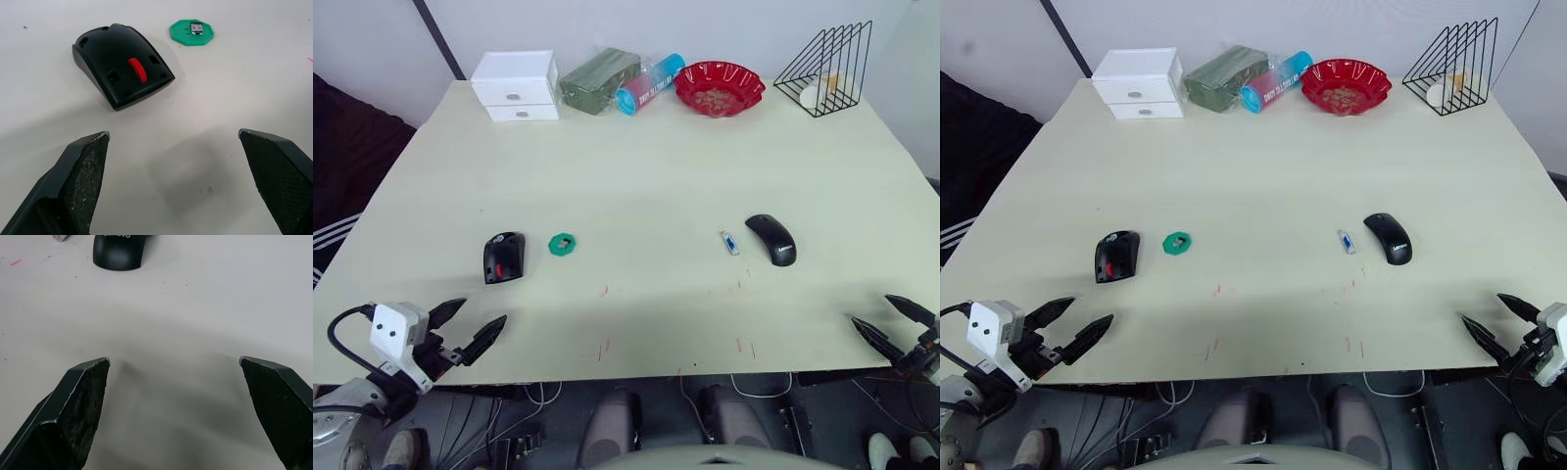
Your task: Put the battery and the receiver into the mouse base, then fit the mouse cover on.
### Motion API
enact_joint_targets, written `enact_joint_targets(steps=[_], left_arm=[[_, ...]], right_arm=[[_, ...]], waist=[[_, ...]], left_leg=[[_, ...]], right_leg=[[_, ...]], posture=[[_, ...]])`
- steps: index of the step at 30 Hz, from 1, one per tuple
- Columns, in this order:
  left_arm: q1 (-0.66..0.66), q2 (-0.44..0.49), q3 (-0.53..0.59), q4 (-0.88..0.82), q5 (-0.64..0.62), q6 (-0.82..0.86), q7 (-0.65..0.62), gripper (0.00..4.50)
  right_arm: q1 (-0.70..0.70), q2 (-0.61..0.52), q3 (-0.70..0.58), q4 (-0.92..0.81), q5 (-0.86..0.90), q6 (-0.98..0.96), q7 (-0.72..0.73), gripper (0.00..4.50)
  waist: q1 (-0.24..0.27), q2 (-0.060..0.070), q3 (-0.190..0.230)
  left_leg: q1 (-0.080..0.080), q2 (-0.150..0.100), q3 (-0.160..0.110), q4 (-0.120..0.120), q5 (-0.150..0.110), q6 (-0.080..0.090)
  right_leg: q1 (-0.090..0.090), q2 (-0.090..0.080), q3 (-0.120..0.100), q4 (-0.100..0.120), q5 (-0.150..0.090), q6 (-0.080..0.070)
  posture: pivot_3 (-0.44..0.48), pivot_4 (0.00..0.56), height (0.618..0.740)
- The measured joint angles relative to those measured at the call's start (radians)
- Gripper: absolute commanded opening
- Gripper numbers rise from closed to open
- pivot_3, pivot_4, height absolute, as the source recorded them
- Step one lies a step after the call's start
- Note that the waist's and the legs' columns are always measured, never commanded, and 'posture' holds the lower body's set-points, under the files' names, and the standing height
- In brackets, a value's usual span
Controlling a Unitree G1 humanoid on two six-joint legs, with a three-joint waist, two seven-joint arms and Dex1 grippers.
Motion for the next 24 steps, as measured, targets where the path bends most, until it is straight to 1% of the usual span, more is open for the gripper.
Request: enact_joint_targets(steps=[7, 10, 11, 12, 13, 15, 17, 20, 21, 24], left_arm=[[-0.017, -0.027, 0.013, -0.016, -0.029, 0.013, 0.035, 4.50], [-0.036, -0.086, 0.035, -0.084, -0.052, 0.053, 0.136, 4.50], [-0.051, -0.117, 0.034, -0.127, -0.060, 0.078, 0.191, 4.50], [-0.062, -0.129, 0.032, -0.149, -0.061, 0.093, 0.221, 4.50], [-0.073, -0.136, 0.030, -0.178, -0.062, 0.118, 0.262, 4.50], [-0.079, -0.136, 0.028, -0.203, -0.059, 0.132, 0.290, 4.50], [-0.114, -0.156, 0.018, -0.219, -0.044, 0.157, 0.363, 4.50], [-0.130, -0.164, 0.012, -0.219, -0.035, 0.167, 0.401, 4.50], [-0.154, -0.180, -0.013, -0.235, -0.008, 0.196, 0.462, 4.50], [-0.194, -0.198, -0.054, -0.245, 0.006, 0.227, 0.513, 4.50]], right_arm=[[-0.011, 0.004, 0.012, -0.058, 0.003, 0.006, 0.004, 4.47], [-0.011, 0.003, 0.027, -0.104, 0.023, 0.001, 0.056, 4.47], [-0.017, 0.001, 0.041, -0.128, 0.043, 0.002, 0.097, 4.47], [-0.026, -0.002, 0.048, -0.141, 0.057, 0.003, 0.121, 4.47], [-0.040, -0.012, 0.055, -0.158, 0.077, 0.008, 0.154, 4.47], [-0.052, -0.024, 0.056, -0.164, 0.085, 0.008, 0.183, 4.47], [-0.075, -0.031, 0.069, -0.164, 0.119, 0.008, 0.249, 4.47], [-0.086, -0.031, 0.073, -0.163, 0.140, 0.017, 0.282, 4.47], [-0.108, -0.035, 0.074, -0.152, 0.173, 0.024, 0.353, 4.47], [-0.142, -0.038, 0.076, -0.127, 0.195, 0.025, 0.403, 4.47]], waist=[[0.000, 0.000, 0.000], [0.000, 0.000, 0.000], [0.000, -0.001, 0.000], [0.000, -0.001, 0.000], [0.000, -0.001, 0.000], [0.000, -0.001, 0.000], [0.001, -0.002, 0.000], [0.001, -0.002, 0.001], [0.002, -0.002, 0.001], [0.003, -0.003, 0.001]], left_leg=[[0.000, 0.000, 0.000, 0.000, 0.000, 0.000], [0.000, 0.000, 0.000, 0.000, 0.000, 0.000], [0.000, 0.000, 0.000, 0.000, 0.000, 0.000], [0.000, 0.000, 0.000, 0.000, 0.000, 0.000], [0.000, 0.000, 0.000, 0.000, 0.000, 0.000], [0.000, 0.000, 0.000, 0.000, 0.000, 0.000], [0.000, 0.000, 0.000, 0.000, 0.000, 0.000], [0.000, 0.000, 0.000, 0.000, 0.000, 0.000], [0.001, -0.001, 0.000, 0.000, 0.000, 0.000], [0.001, -0.001, 0.000, 0.000, 0.000, 0.000]], right_leg=[[0.000, 0.000, 0.000, 0.000, 0.000, 0.000], [0.000, 0.000, 0.001, 0.000, 0.000, 0.000], [0.000, 0.000, 0.001, 0.000, 0.000, 0.000], [0.000, 0.000, 0.001, 0.000, 0.000, 0.000], [0.000, 0.000, 0.001, 0.000, 0.000, 0.000], [0.000, 0.000, 0.001, 0.000, 0.000, 0.000], [0.000, 0.000, 0.001, 0.000, 0.000, 0.000], [0.000, 0.001, 0.000, 0.000, 0.000, 0.000], [0.001, 0.000, 0.001, 0.000, 0.000, 0.000], [0.002, 0.000, 0.000, 0.000, 0.000, 0.000]], posture=[[0.000, 0.150, 0.740], [0.000, 0.150, 0.740], [0.000, 0.150, 0.740], [0.000, 0.150, 0.740], [0.000, 0.150, 0.740], [0.000, 0.150, 0.740], [0.000, 0.150, 0.740], [0.000, 0.150, 0.740], [0.000, 0.150, 0.740], [0.000, 0.150, 0.740]])
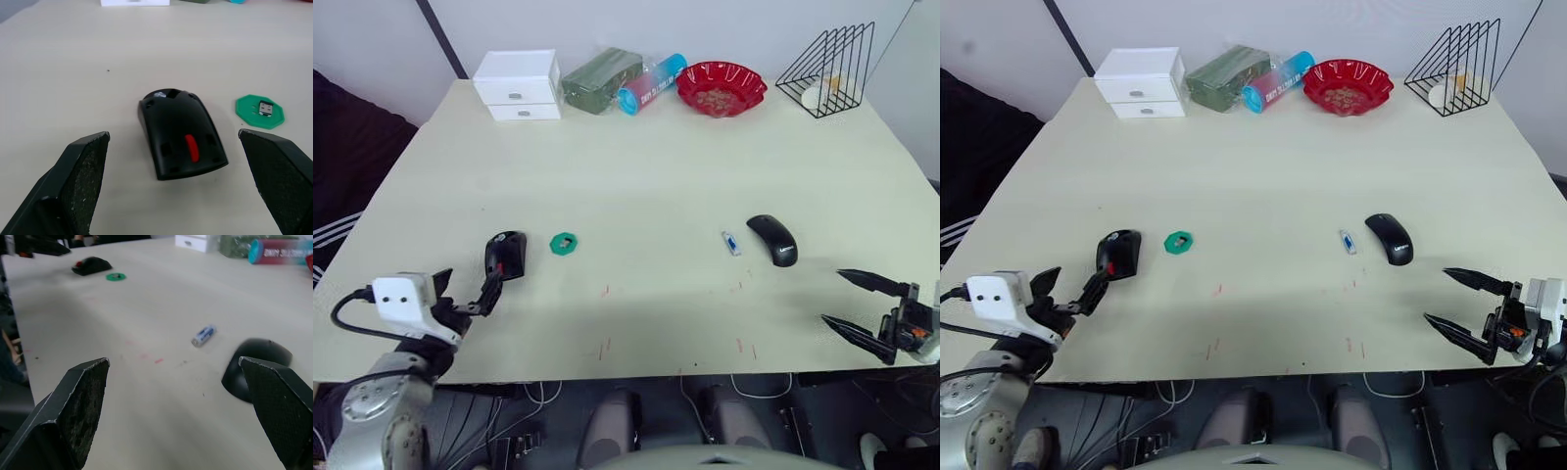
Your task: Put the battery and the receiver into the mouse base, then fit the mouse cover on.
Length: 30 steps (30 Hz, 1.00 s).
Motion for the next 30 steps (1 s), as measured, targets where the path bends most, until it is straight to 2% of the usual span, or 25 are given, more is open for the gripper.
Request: enact_joint_targets(steps=[7, 12, 18, 30], left_arm=[[-0.120, -0.012, -0.048, 0.000, 0.050, 0.078, 0.133, 4.50], [-0.221, -0.027, -0.089, 0.008, 0.112, 0.180, 0.252, 4.50], [-0.274, 0.026, -0.118, 0.071, 0.151, 0.275, 0.254, 4.50], [-0.355, 0.005, -0.168, 0.143, 0.192, 0.349, 0.263, 4.50]], right_arm=[[-0.030, 0.000, -0.005, 0.047, 0.040, 0.000, 0.093, 4.47], [-0.037, 0.004, -0.005, 0.048, 0.039, 0.000, 0.095, 4.47], [-0.038, 0.004, -0.005, 0.049, 0.038, 0.001, 0.095, 4.47], [-0.041, 0.004, -0.005, 0.049, 0.034, 0.000, 0.093, 4.47]], waist=[[0.000, 0.000, 0.000], [-0.002, 0.000, 0.000], [-0.001, 0.000, 0.000], [0.000, -0.001, 0.001]], left_leg=[[0.000, -0.002, -0.001, 0.000, 0.000, 0.000], [0.002, -0.002, -0.002, 0.000, 0.000, 0.000], [0.002, -0.003, -0.002, 0.000, 0.000, 0.000], [0.001, -0.002, -0.004, 0.000, 0.000, 0.000]], right_leg=[[0.001, 0.000, -0.001, 0.000, 0.000, 0.000], [0.003, 0.000, -0.001, 0.000, 0.002, 0.004], [0.003, 0.000, -0.002, 0.000, 0.002, 0.004], [0.003, -0.001, -0.004, 0.000, 0.002, 0.004]], posture=[[0.000, 0.150, 0.740], [0.000, 0.150, 0.740], [0.000, 0.150, 0.740], [0.000, 0.150, 0.740]])
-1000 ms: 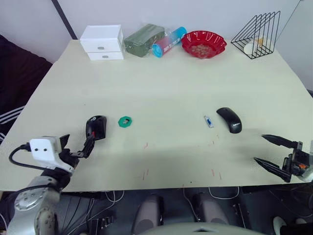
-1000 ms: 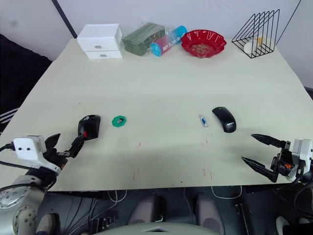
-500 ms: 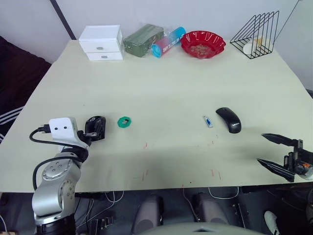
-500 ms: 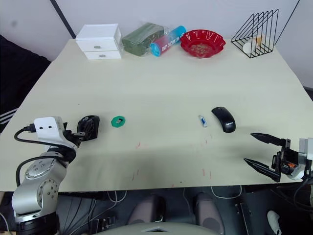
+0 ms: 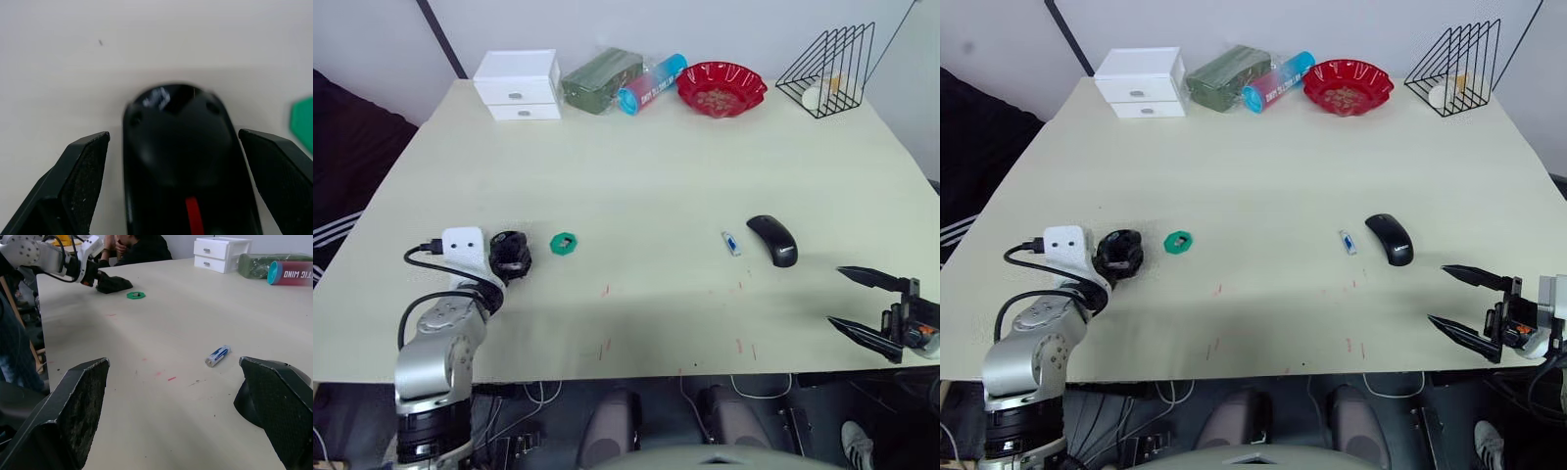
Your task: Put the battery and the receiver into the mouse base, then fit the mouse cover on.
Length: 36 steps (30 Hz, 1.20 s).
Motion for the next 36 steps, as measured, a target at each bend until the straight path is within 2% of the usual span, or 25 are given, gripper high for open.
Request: enact_joint_targets(steps=[14, 17, 18, 28, 33, 34, 36], left_arm=[[-0.084, -0.045, -0.001, 0.065, 0.020, -0.001, 0.033, 4.50], [-0.089, -0.068, 0.004, 0.063, 0.019, 0.011, 0.050, 3.17], [-0.090, -0.069, 0.006, 0.063, 0.019, 0.016, 0.055, 2.94], [-0.082, -0.085, 0.034, 0.026, 0.018, 0.063, 0.074, 2.96], [-0.061, 0.015, 0.031, 0.023, 0.006, 0.074, -0.018, 2.96], [-0.045, 0.097, 0.022, 0.013, -0.015, 0.057, -0.123, 2.96], [-0.039, 0.149, 0.022, -0.002, -0.027, 0.035, -0.207, 2.96]], right_arm=[[-0.015, 0.000, 0.000, 0.004, -0.003, -0.002, -0.001, 4.47], [-0.015, 0.000, 0.000, 0.012, -0.004, -0.003, -0.001, 4.50], [-0.015, 0.000, 0.000, 0.012, -0.004, -0.004, -0.001, 4.50], [-0.015, 0.000, 0.000, 0.019, -0.005, -0.004, 0.000, 4.50], [-0.016, 0.000, 0.000, 0.025, -0.007, -0.005, 0.002, 4.50], [-0.021, 0.003, 0.002, 0.030, -0.008, -0.005, 0.003, 4.50], [-0.027, 0.006, 0.005, 0.032, -0.009, -0.005, 0.005, 4.50]], waist=[[0.001, 0.000, 0.000], [0.001, 0.000, 0.000], [0.001, 0.000, 0.000], [-0.001, 0.000, 0.000], [-0.002, 0.000, 0.000], [-0.001, -0.001, 0.001], [0.002, -0.001, 0.002]], left_leg=[[-0.001, 0.000, -0.003, 0.000, 0.000, 0.000], [-0.001, 0.000, -0.003, 0.000, 0.000, 0.000], [-0.001, 0.000, -0.003, 0.000, 0.000, 0.000], [-0.001, 0.000, -0.003, 0.000, 0.000, 0.000], [-0.001, 0.000, -0.004, -0.001, 0.000, 0.000], [-0.002, 0.000, -0.005, -0.001, 0.000, -0.001], [-0.002, -0.002, -0.006, -0.001, 0.000, -0.001]], right_leg=[[0.000, -0.003, -0.003, 0.000, 0.000, 0.000], [0.000, -0.004, -0.003, 0.000, 0.000, 0.000], [0.000, -0.004, -0.003, 0.000, 0.000, 0.000], [0.000, -0.005, -0.004, 0.000, 0.000, 0.000], [0.000, -0.006, -0.005, 0.000, -0.002, -0.004], [0.000, -0.012, -0.007, -0.001, -0.002, -0.004], [0.000, -0.015, -0.008, 0.000, -0.002, -0.005]], posture=[[0.000, 0.150, 0.740], [0.000, 0.150, 0.740], [0.000, 0.150, 0.740], [0.000, 0.150, 0.740], [0.000, 0.150, 0.740], [0.000, 0.150, 0.740], [0.000, 0.150, 0.740]])
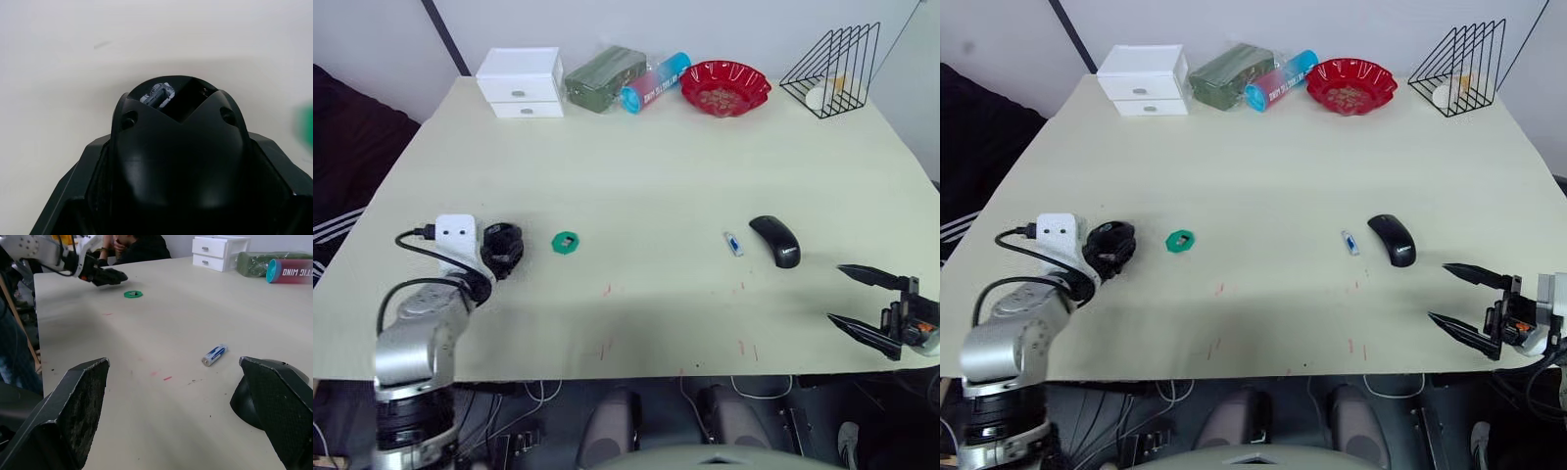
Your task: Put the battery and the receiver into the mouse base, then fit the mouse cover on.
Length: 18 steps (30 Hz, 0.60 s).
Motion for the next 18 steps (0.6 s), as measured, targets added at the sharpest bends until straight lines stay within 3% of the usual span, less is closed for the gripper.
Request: enact_joint_targets(steps=[1, 3, 6, 12, 18], left_arm=[[0.010, 0.152, -0.050, -0.011, -0.042, -0.003, -0.166, 2.96], [-0.009, 0.260, -0.073, -0.033, -0.078, -0.032, -0.327, 2.96], [-0.066, 0.339, -0.130, -0.070, -0.135, -0.069, -0.510, 2.96], [-0.212, 0.341, -0.337, -0.071, -0.150, -0.109, -0.680, 2.96], [-0.362, 0.284, -0.533, -0.067, -0.135, -0.111, -0.787, 2.96]], right_arm=[[-0.003, 0.005, 0.002, 0.004, -0.002, 0.000, 0.004, 4.50], [-0.010, 0.008, 0.002, 0.005, -0.003, -0.001, 0.006, 4.50], [-0.020, 0.016, 0.005, 0.006, -0.006, -0.001, 0.010, 4.50], [-0.030, 0.020, 0.012, 0.009, -0.013, -0.001, 0.014, 4.50], [-0.030, 0.029, 0.013, -0.002, -0.015, -0.002, 0.007, 4.50]], waist=[[-0.001, -0.005, 0.004], [-0.001, -0.004, 0.004], [0.001, 0.005, 0.003], [0.001, 0.009, 0.004], [0.003, 0.009, 0.005]], left_leg=[[-0.002, 0.001, -0.003, 0.000, 0.001, -0.002], [-0.004, 0.000, -0.006, -0.001, -0.001, -0.008], [-0.006, -0.002, -0.009, -0.003, 0.000, -0.008], [-0.010, -0.002, -0.013, -0.004, 0.003, -0.004], [-0.013, -0.003, -0.011, -0.002, 0.003, -0.003]], right_leg=[[-0.001, 0.001, -0.003, -0.001, 0.000, -0.001], [-0.001, -0.001, -0.007, -0.002, 0.000, -0.003], [-0.001, -0.005, -0.008, -0.006, 0.000, -0.002], [-0.002, 0.001, -0.011, -0.008, 0.001, -0.001], [-0.004, 0.014, -0.010, -0.008, 0.002, 0.002]], posture=[[0.000, 0.150, 0.740], [0.000, 0.150, 0.740], [0.000, 0.150, 0.740], [0.000, 0.150, 0.740], [0.000, 0.150, 0.740]])
